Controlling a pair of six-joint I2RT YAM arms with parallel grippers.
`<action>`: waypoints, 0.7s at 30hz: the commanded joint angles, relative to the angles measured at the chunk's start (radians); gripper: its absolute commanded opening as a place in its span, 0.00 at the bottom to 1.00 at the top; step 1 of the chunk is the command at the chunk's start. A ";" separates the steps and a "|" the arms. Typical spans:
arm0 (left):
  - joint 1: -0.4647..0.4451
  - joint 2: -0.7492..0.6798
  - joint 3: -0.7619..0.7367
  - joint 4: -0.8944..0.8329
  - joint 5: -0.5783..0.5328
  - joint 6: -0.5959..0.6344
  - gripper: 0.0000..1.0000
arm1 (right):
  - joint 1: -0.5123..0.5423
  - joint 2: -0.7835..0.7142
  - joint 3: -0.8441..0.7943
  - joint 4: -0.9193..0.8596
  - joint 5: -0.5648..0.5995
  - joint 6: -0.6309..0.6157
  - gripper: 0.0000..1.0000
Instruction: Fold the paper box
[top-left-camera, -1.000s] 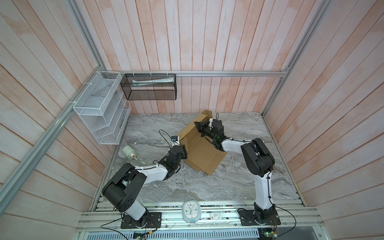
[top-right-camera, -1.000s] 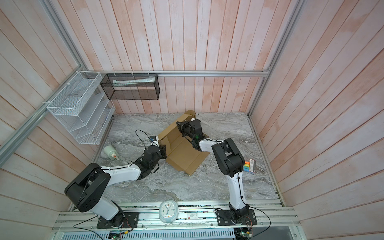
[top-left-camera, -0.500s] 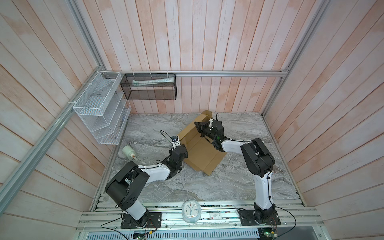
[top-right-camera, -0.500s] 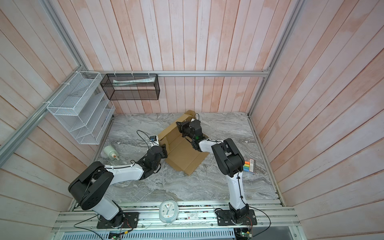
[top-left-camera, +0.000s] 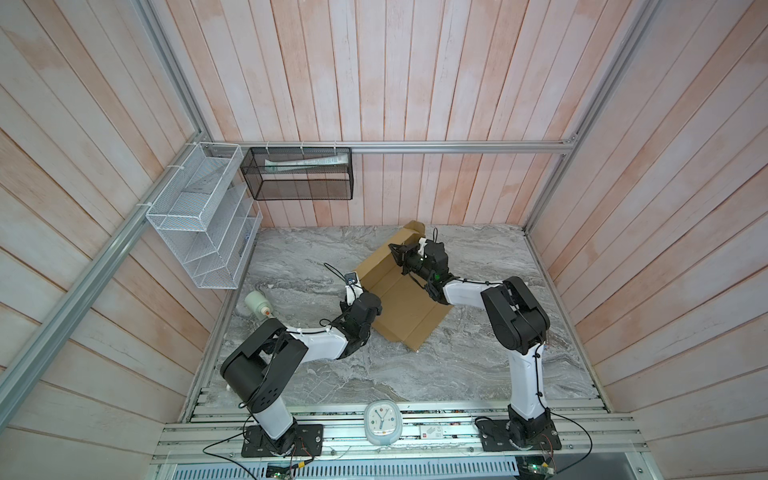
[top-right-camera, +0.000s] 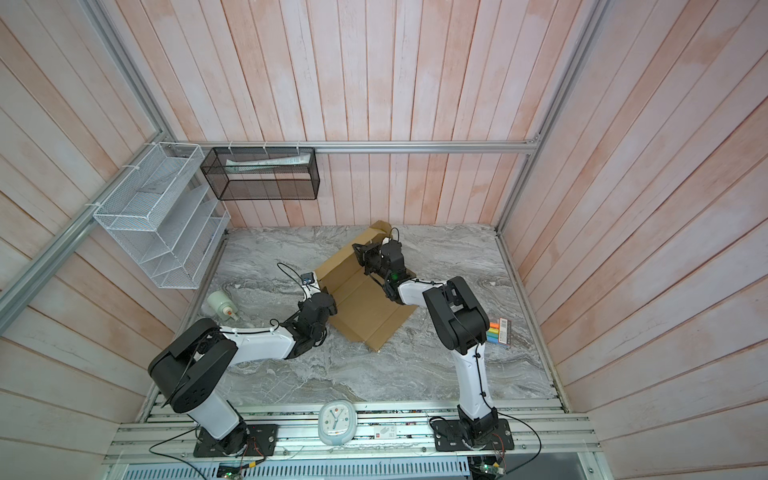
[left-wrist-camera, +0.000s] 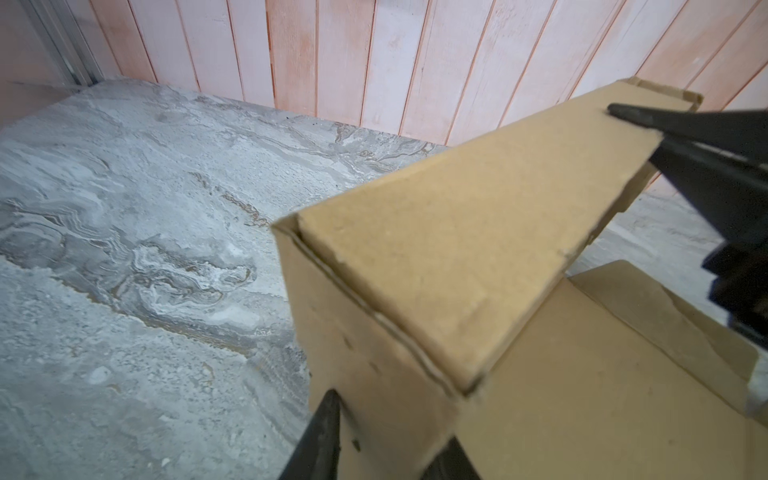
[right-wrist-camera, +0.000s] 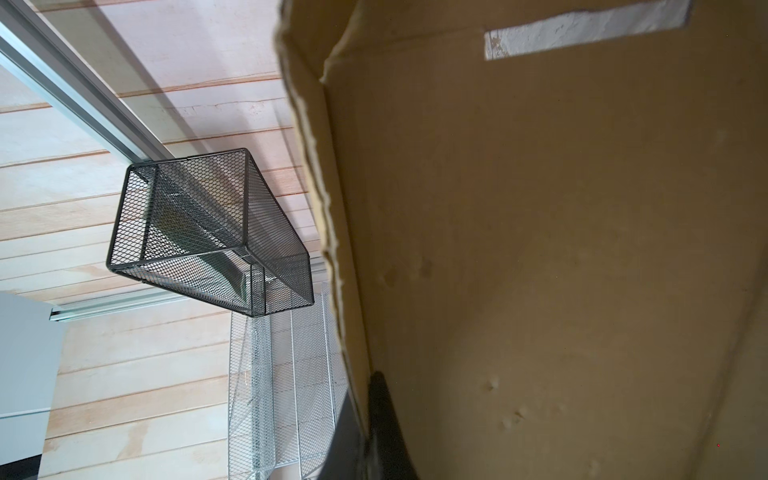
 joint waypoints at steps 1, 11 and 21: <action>-0.001 0.017 0.041 0.067 -0.043 0.013 0.28 | 0.029 -0.016 -0.028 -0.038 -0.088 0.024 0.00; 0.000 0.020 0.021 0.120 -0.080 0.045 0.18 | 0.029 -0.028 -0.035 -0.031 -0.093 0.021 0.01; 0.001 0.031 0.004 0.173 -0.092 0.084 0.12 | 0.024 -0.044 -0.040 -0.033 -0.093 0.014 0.07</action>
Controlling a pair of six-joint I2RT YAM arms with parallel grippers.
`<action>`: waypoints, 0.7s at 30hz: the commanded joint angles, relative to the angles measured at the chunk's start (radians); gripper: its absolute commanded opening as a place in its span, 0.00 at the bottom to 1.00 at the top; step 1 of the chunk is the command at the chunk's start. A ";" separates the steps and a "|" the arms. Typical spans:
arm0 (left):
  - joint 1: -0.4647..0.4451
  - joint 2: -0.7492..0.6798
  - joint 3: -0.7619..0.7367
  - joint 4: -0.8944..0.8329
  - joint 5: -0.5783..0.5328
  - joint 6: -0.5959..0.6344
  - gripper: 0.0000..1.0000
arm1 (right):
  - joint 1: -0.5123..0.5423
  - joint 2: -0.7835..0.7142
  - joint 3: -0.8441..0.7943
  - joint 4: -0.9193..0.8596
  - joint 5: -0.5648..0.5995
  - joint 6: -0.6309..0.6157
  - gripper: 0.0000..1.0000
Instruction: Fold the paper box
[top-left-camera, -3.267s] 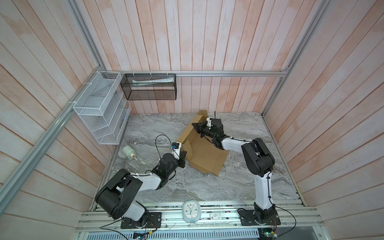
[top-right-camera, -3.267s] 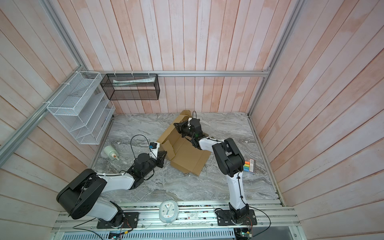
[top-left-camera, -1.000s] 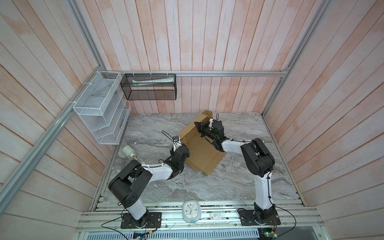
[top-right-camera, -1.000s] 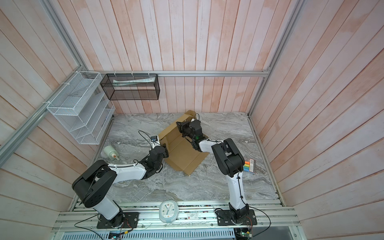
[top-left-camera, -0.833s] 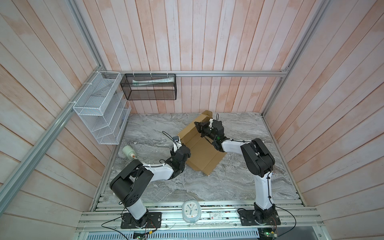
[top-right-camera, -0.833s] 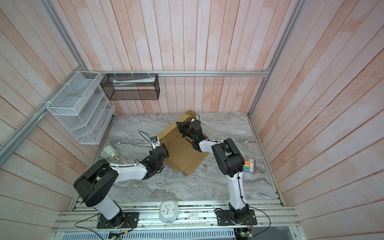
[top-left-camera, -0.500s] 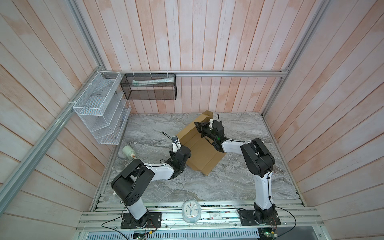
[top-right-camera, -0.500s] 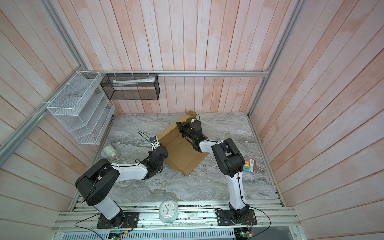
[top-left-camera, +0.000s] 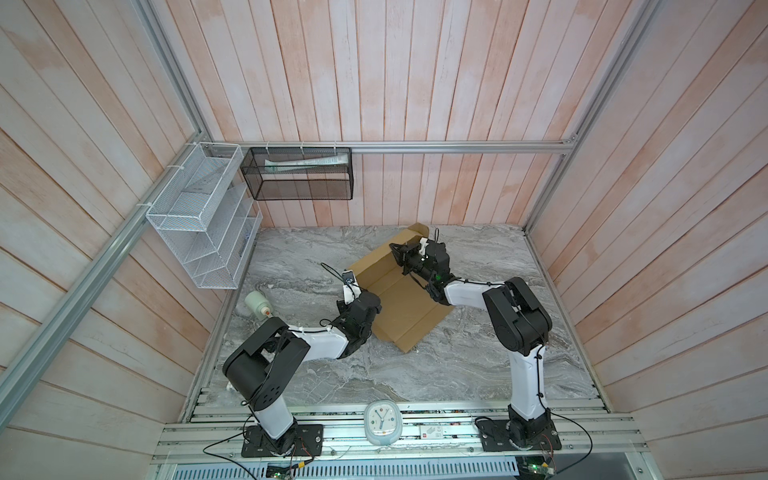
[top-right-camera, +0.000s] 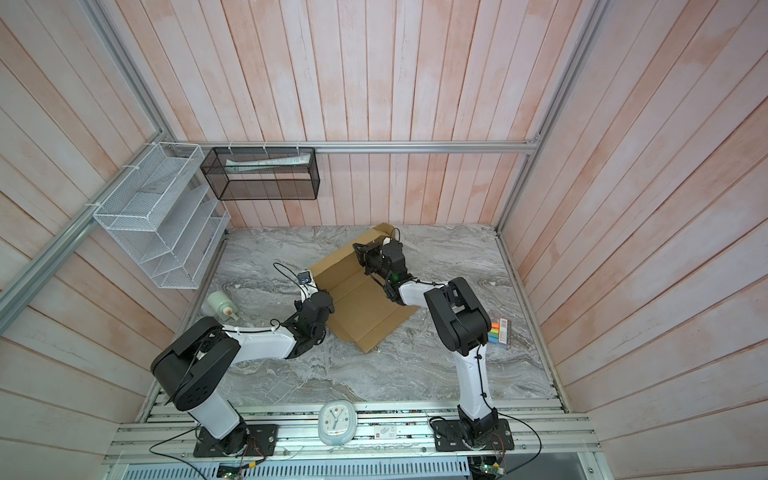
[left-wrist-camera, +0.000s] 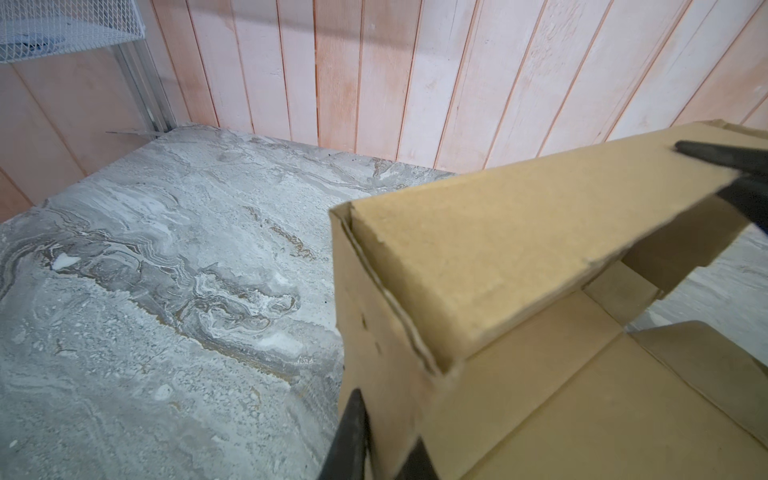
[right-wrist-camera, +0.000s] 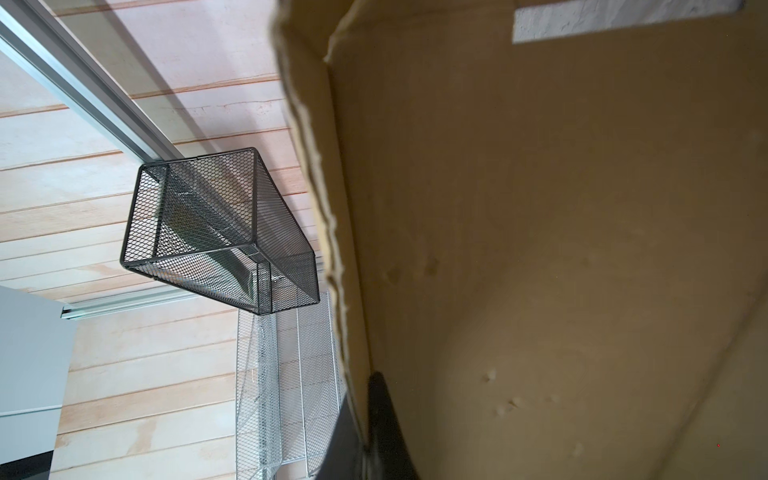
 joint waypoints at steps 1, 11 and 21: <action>-0.002 0.015 0.000 0.120 0.026 0.027 0.11 | 0.024 -0.026 -0.022 -0.045 -0.092 0.002 0.08; 0.018 -0.001 -0.057 0.190 0.035 0.058 0.05 | 0.025 -0.051 -0.037 -0.059 -0.097 -0.015 0.17; 0.047 -0.018 -0.107 0.246 0.054 0.084 0.01 | 0.026 -0.142 -0.112 -0.107 -0.068 -0.074 0.32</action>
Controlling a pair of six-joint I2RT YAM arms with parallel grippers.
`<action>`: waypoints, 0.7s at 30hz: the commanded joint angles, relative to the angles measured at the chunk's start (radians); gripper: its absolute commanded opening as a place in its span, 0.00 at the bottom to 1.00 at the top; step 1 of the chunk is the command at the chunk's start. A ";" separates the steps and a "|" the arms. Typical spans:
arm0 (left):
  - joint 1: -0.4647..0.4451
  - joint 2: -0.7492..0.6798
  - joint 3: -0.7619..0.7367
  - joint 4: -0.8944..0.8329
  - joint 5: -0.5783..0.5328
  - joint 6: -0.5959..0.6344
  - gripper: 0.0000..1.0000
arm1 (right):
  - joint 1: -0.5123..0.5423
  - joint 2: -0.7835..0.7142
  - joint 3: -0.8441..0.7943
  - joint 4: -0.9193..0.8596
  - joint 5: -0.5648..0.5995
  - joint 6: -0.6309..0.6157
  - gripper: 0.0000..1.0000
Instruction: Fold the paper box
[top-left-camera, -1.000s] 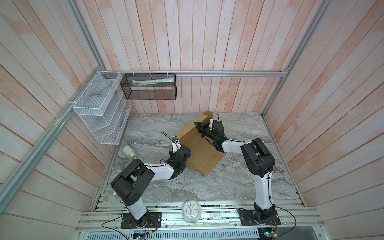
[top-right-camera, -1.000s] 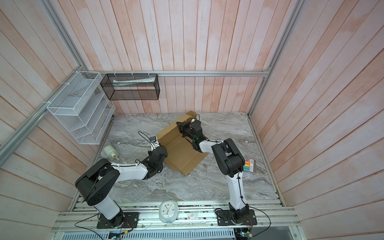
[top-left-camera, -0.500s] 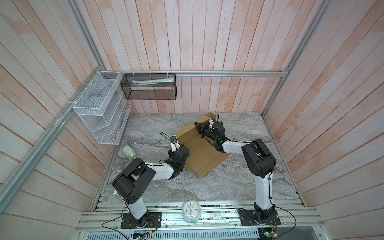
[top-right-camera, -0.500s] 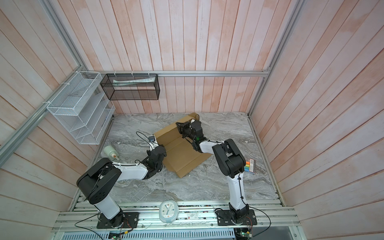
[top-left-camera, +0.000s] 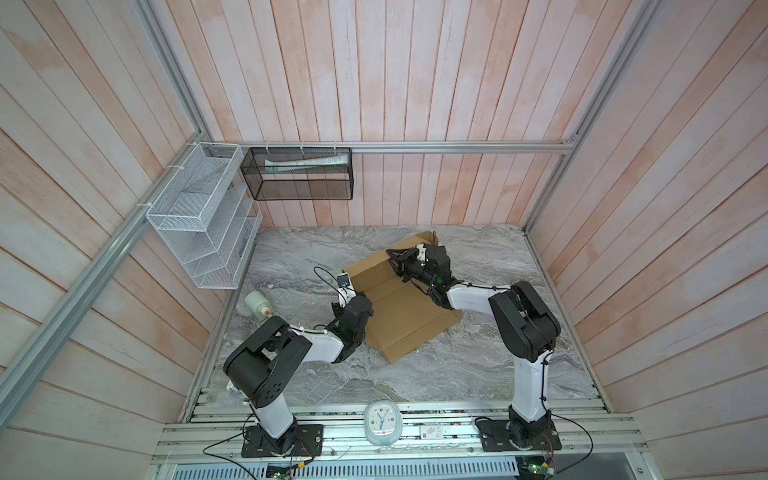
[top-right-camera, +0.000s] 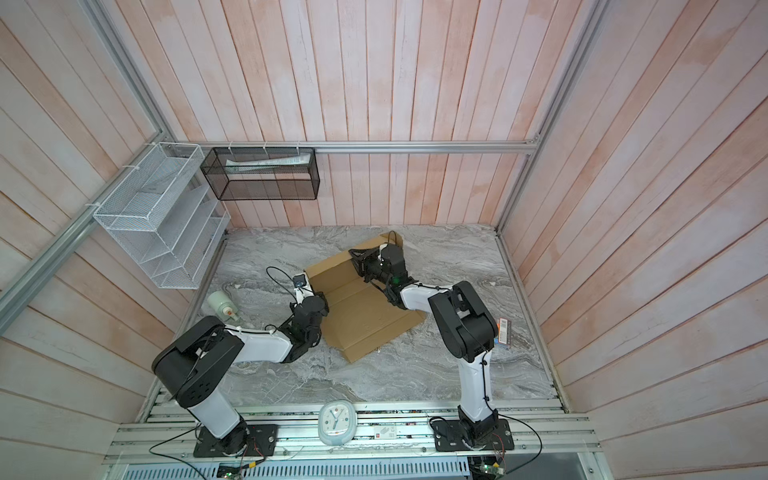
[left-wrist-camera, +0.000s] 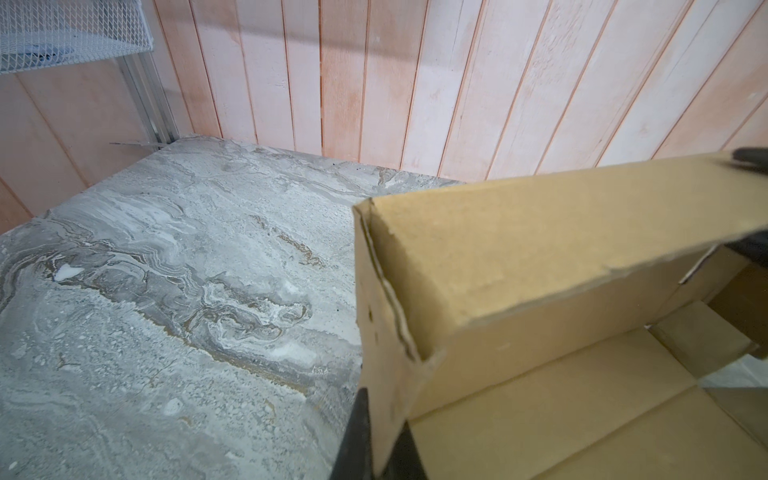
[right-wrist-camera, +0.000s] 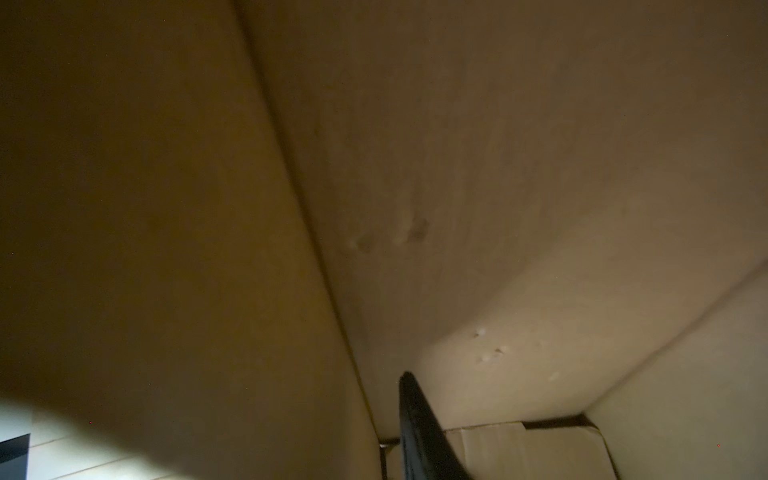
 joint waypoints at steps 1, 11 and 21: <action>0.010 -0.031 -0.019 0.067 0.019 0.016 0.01 | 0.006 -0.058 -0.036 -0.031 0.006 -0.045 0.34; 0.033 -0.048 -0.033 0.081 0.037 0.039 0.00 | 0.007 -0.150 -0.130 -0.033 0.002 -0.109 0.42; 0.054 -0.084 -0.053 0.118 0.135 0.112 0.00 | 0.009 -0.285 -0.257 -0.117 -0.020 -0.353 0.43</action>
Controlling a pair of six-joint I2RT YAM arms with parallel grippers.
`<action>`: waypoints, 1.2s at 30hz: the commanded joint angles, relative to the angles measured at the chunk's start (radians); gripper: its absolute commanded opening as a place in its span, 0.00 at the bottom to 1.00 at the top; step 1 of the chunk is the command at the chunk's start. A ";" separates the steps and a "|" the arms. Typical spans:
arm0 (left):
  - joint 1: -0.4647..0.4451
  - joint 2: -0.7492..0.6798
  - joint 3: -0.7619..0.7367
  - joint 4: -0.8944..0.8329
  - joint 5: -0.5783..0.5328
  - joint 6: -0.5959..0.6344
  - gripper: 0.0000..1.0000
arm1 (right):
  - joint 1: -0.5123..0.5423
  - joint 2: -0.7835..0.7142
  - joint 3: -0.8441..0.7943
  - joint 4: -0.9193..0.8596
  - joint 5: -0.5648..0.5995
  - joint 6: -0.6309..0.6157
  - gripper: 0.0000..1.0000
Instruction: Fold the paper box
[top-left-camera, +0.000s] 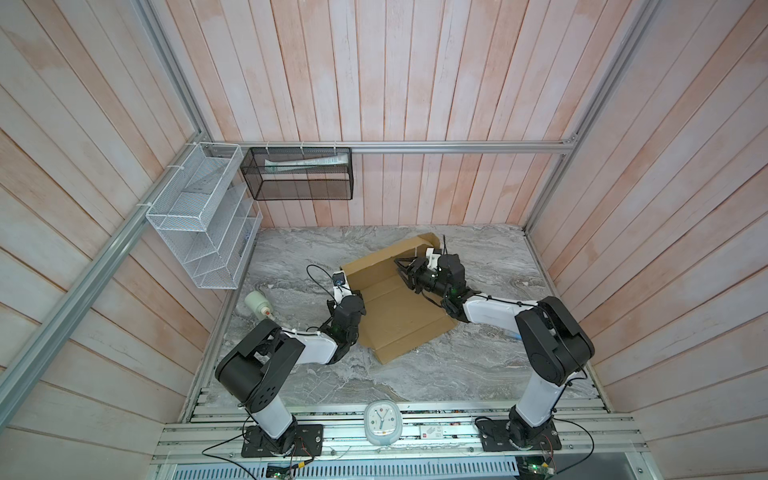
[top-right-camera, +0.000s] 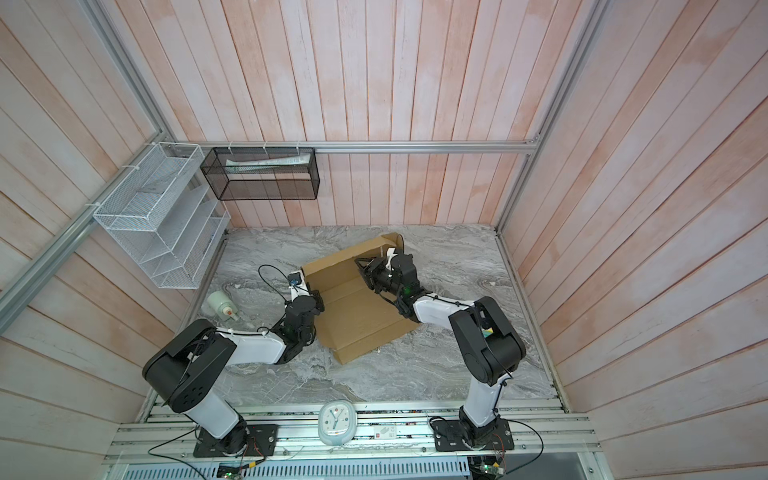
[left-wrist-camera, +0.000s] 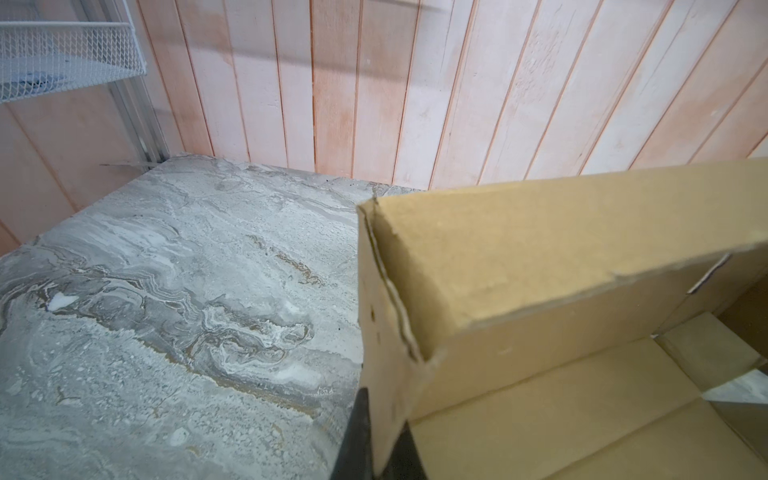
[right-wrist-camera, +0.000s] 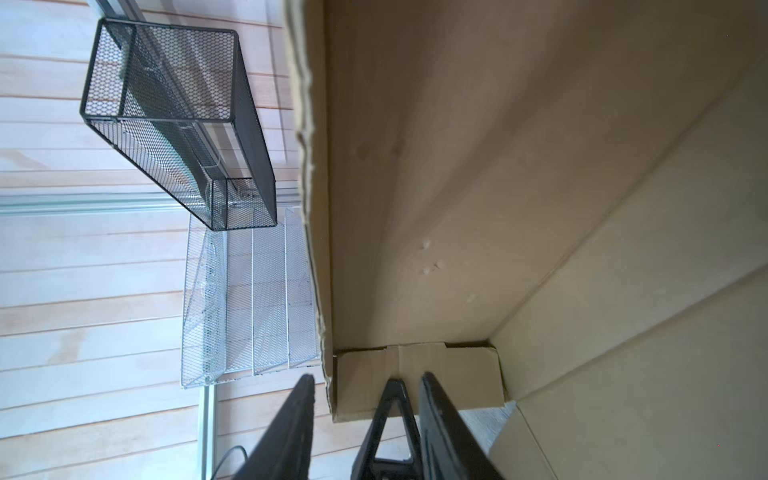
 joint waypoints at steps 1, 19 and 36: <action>0.012 -0.036 -0.010 0.057 0.059 0.047 0.00 | 0.007 -0.063 -0.040 -0.066 -0.010 -0.158 0.43; 0.079 -0.020 0.011 0.061 0.208 0.154 0.00 | 0.006 -0.221 -0.025 -0.317 0.004 -0.627 0.39; 0.089 0.043 0.008 0.143 0.303 0.210 0.00 | 0.017 0.013 0.341 -0.426 -0.032 -0.797 0.22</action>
